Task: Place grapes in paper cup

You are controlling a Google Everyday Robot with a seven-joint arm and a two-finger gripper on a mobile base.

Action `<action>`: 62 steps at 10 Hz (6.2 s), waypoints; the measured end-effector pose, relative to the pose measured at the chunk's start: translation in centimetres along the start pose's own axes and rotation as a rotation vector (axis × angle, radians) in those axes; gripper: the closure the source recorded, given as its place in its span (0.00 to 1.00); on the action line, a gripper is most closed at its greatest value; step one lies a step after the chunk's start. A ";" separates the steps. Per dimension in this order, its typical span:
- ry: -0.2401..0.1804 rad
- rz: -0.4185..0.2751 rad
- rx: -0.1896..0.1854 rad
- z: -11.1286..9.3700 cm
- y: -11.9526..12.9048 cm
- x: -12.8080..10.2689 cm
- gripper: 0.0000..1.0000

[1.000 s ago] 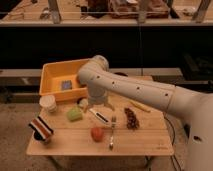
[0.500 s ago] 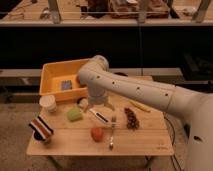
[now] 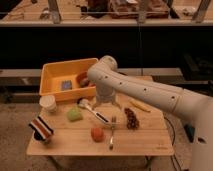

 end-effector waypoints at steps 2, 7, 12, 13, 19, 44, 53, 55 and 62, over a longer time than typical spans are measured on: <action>0.016 0.007 0.010 0.7 2.0 0.8 0.20; 0.014 0.071 -0.005 3.9 10.1 2.6 0.20; 0.028 0.059 -0.024 4.2 10.3 3.3 0.20; 0.037 0.058 -0.021 4.8 11.1 3.8 0.20; 0.120 -0.003 0.004 8.8 15.1 4.9 0.20; -0.078 -0.071 0.039 15.2 13.2 2.4 0.88; 0.047 -0.110 0.120 4.9 10.9 6.1 0.93; 0.071 -0.158 0.126 3.1 8.1 8.7 0.93; 0.157 -0.454 0.189 -2.4 -8.6 14.3 0.93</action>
